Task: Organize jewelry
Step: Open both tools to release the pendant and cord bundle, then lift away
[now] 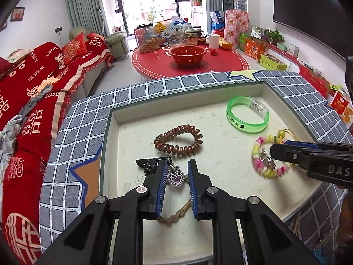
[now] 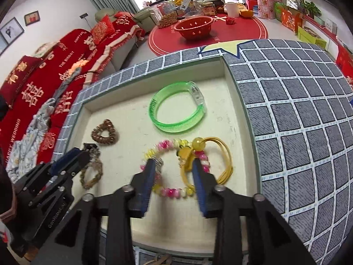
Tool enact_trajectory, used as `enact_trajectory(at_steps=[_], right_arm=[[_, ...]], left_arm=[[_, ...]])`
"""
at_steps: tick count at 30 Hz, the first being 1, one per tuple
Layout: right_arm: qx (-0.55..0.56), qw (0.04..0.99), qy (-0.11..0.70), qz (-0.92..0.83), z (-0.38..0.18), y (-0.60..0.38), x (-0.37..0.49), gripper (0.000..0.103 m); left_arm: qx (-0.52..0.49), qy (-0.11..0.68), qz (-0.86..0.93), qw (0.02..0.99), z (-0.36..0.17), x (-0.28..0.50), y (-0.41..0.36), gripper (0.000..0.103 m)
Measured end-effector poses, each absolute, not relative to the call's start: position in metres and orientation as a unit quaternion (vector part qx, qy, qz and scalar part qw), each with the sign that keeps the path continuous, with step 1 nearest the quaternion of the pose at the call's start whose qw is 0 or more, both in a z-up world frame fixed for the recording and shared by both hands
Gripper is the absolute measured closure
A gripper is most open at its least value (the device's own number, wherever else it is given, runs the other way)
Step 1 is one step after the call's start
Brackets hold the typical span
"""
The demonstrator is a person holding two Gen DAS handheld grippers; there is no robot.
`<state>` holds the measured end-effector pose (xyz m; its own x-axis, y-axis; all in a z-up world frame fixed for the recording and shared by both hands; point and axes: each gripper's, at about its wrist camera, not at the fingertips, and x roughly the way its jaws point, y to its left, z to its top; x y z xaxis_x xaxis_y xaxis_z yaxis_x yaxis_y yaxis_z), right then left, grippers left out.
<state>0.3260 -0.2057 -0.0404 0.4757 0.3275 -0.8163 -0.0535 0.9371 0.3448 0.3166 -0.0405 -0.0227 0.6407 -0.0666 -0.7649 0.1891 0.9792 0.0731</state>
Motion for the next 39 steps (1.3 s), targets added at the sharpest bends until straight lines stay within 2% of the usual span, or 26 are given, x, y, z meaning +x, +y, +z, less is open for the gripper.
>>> enact_trajectory(at_steps=[2,10,11,12,13,14,27,28,29,34,39], right_arm=[[0.138,0.851,0.493,0.115,-0.035,-0.204,0.324,0.048],[0.156,0.854,0.480,0.124,-0.019,-0.205,0.315,0.035],[0.159,0.855,0.478,0.124,-0.017,-0.206,0.313,0.034],[0.160,0.856,0.476,0.123,-0.015,-0.207,0.311,0.033],[0.161,0.857,0.475,0.122,-0.013,-0.208,0.309,0.030],[0.162,0.858,0.471,0.122,-0.010,-0.209,0.306,0.028],[0.179,0.871,0.442,0.123,0.023,-0.222,0.262,0.019],[0.180,0.871,0.440,0.124,0.024,-0.223,0.259,0.013],[0.180,0.872,0.438,0.123,0.026,-0.225,0.256,0.000],[0.160,0.893,0.405,0.115,0.042,-0.231,0.228,0.000],[0.141,0.890,0.417,0.121,0.050,-0.237,0.203,0.000]], left_arm=[[0.076,0.416,-0.069,0.903,-0.021,0.316,-0.040,0.070],[0.067,0.414,-0.064,0.906,-0.015,0.310,-0.038,0.070],[0.067,0.413,-0.062,0.906,-0.014,0.309,-0.038,0.057],[0.065,0.412,-0.061,0.907,-0.013,0.308,-0.037,0.039],[0.063,0.406,-0.057,0.910,-0.010,0.304,-0.036,0.003],[0.059,0.394,-0.053,0.916,-0.007,0.301,-0.035,0.000],[0.066,0.372,-0.048,0.925,0.019,0.269,-0.036,0.000],[0.067,0.370,-0.050,0.925,0.021,0.265,-0.036,0.000],[0.067,0.369,-0.052,0.926,0.022,0.263,-0.037,0.000],[0.064,0.365,-0.065,0.927,0.030,0.245,-0.037,0.000],[0.052,0.363,-0.084,0.927,0.033,0.219,-0.036,0.000]])
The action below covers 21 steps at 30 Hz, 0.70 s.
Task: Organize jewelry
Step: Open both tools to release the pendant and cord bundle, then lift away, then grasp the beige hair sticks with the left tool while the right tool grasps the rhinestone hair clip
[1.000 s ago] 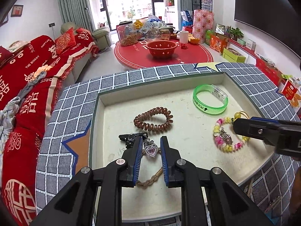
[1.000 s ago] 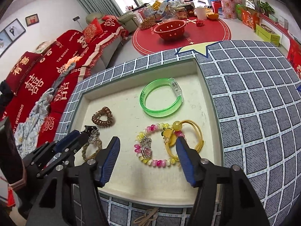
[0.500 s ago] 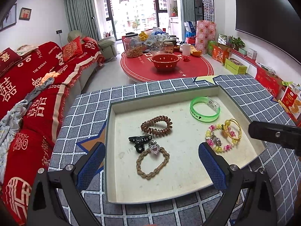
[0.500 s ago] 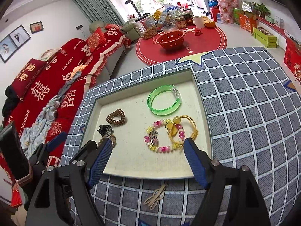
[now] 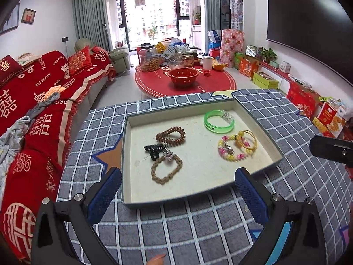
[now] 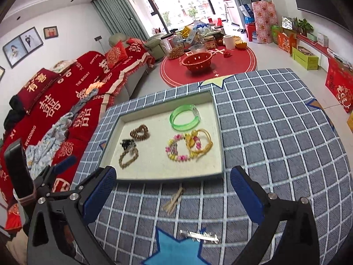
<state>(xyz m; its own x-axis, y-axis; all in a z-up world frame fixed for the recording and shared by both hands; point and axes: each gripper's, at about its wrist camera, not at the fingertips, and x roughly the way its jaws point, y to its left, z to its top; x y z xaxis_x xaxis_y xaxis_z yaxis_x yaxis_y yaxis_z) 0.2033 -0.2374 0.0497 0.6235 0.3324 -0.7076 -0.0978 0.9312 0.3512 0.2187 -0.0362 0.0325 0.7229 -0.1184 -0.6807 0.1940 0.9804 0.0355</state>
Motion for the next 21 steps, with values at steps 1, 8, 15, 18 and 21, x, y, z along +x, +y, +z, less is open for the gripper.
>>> enact_trajectory(at_steps=[1,8,15,18,21], right_arm=[[0.140,0.888,0.419,0.126,0.048,-0.239,0.198,0.000],[0.061,0.876,0.460,0.128,0.011,-0.237,0.158,0.000],[-0.032,0.865,0.481,0.141,-0.020,-0.223,0.142,0.000],[-0.056,0.863,0.477,0.155,-0.025,-0.217,0.143,0.001],[-0.073,0.860,0.478,0.162,-0.031,-0.212,0.146,0.012]], left_arm=[[0.052,0.364,-0.089,0.926,0.031,0.212,-0.037,0.000],[0.066,0.399,-0.135,0.905,0.000,0.174,-0.047,0.000],[0.076,0.431,-0.144,0.888,-0.027,0.163,-0.055,0.000],[0.082,0.435,-0.141,0.885,-0.032,0.165,-0.056,0.000],[0.079,0.441,-0.140,0.883,-0.036,0.166,-0.054,0.000]])
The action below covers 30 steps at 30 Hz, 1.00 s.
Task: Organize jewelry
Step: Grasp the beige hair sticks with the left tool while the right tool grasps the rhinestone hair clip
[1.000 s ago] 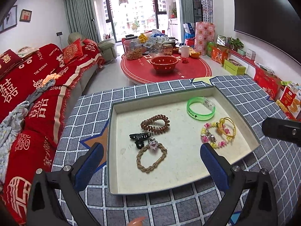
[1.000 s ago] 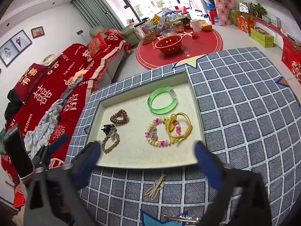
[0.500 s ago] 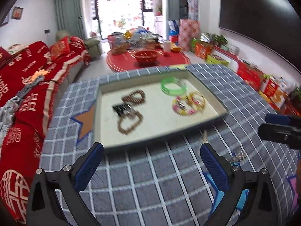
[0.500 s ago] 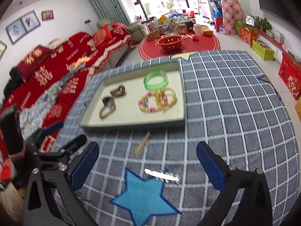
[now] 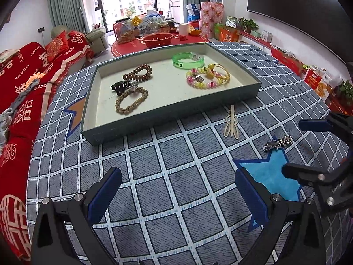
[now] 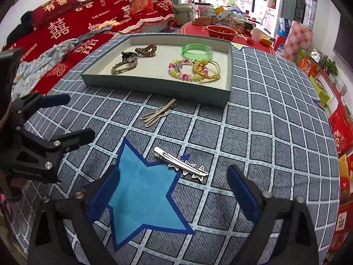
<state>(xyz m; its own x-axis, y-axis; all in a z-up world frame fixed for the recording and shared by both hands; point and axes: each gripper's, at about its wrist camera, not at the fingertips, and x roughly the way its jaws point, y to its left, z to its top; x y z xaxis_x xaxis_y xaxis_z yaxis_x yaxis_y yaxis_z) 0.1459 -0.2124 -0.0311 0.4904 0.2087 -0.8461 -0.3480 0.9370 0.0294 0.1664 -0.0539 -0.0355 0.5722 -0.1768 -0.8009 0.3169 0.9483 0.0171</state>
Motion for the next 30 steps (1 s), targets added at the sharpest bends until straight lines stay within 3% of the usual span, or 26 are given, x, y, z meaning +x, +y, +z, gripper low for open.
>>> enact_trajectory(at_steps=[2,5,9,12,30], right_arm=[[-0.085,0.857,0.482,0.163,-0.038,-0.210,0.150,0.026],[-0.092,0.853,0.486,0.167,-0.045,-0.207,0.155,0.037],[-0.103,0.853,0.483,0.172,-0.047,-0.203,0.159,0.042],[-0.106,0.855,0.479,0.171,-0.047,-0.201,0.160,0.053],[-0.070,0.863,0.477,0.149,-0.045,-0.225,0.141,0.054]], left_arm=[[0.076,0.446,-0.140,0.881,-0.038,0.168,-0.052,0.000],[0.072,0.450,-0.141,0.879,-0.041,0.171,-0.051,0.000],[0.072,0.454,-0.146,0.876,-0.044,0.176,-0.055,0.000],[0.073,0.456,-0.150,0.874,-0.046,0.179,-0.060,0.000],[0.085,0.449,-0.184,0.870,-0.044,0.199,-0.107,0.000]])
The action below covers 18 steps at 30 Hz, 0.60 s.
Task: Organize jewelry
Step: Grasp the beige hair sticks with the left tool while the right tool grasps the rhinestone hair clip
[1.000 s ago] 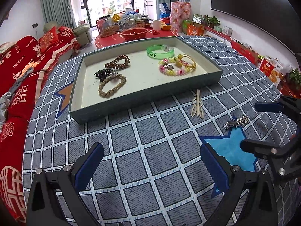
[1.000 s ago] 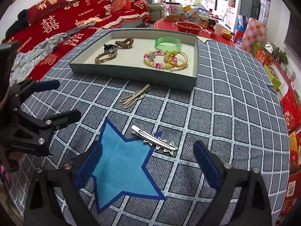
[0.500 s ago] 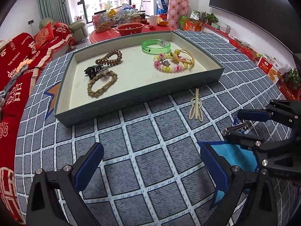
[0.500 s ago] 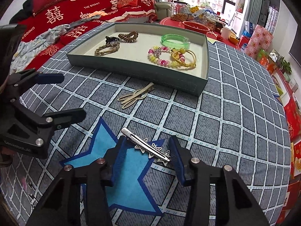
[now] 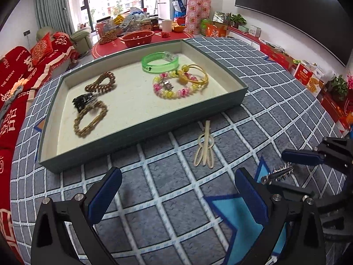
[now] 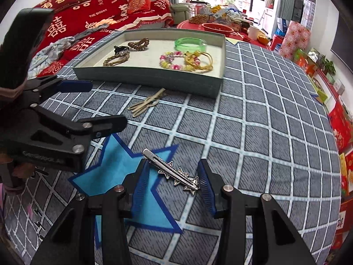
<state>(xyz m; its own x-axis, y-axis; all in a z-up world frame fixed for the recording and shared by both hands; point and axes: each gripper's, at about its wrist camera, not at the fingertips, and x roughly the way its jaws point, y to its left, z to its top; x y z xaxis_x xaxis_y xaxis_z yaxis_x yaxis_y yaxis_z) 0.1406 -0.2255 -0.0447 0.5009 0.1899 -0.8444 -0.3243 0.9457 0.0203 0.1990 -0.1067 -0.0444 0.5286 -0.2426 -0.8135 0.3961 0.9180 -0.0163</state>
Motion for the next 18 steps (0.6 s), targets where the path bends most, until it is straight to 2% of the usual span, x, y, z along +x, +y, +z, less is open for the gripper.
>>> enact_trajectory(at_steps=[2,4,6,7,10,12,15,16,17,18], right_arm=[[-0.070,0.864,0.476,0.148,-0.045,-0.228,0.139,0.054],[-0.069,0.865,0.475,0.148,-0.045,-0.229,0.138,0.054],[-0.070,0.865,0.474,0.148,-0.045,-0.229,0.137,0.054],[-0.069,0.866,0.473,0.149,-0.045,-0.229,0.137,0.054],[-0.067,0.867,0.470,0.149,-0.045,-0.230,0.135,0.054],[-0.066,0.868,0.470,0.149,-0.045,-0.230,0.135,0.054],[-0.065,0.868,0.469,0.149,-0.045,-0.231,0.134,0.054],[-0.065,0.868,0.469,0.150,-0.045,-0.231,0.133,0.054],[-0.064,0.868,0.469,0.149,-0.044,-0.232,0.133,0.054],[-0.064,0.868,0.469,0.149,-0.044,-0.232,0.133,0.054]], left_arm=[[0.089,0.449,-0.187,0.869,-0.046,0.202,-0.114,0.002],[0.093,0.458,-0.189,0.864,-0.049,0.208,-0.121,0.009],[0.092,0.460,-0.188,0.863,-0.052,0.211,-0.124,0.012],[0.094,0.462,-0.188,0.862,-0.053,0.213,-0.127,0.017],[0.093,0.460,-0.191,0.862,-0.053,0.216,-0.132,0.017],[0.095,0.458,-0.196,0.862,-0.053,0.217,-0.135,0.022],[0.097,0.456,-0.206,0.861,-0.050,0.217,-0.141,0.039],[0.099,0.453,-0.213,0.860,-0.049,0.216,-0.144,0.058],[0.103,0.452,-0.216,0.859,-0.048,0.215,-0.145,0.073],[0.107,0.452,-0.218,0.858,-0.048,0.214,-0.147,0.072]])
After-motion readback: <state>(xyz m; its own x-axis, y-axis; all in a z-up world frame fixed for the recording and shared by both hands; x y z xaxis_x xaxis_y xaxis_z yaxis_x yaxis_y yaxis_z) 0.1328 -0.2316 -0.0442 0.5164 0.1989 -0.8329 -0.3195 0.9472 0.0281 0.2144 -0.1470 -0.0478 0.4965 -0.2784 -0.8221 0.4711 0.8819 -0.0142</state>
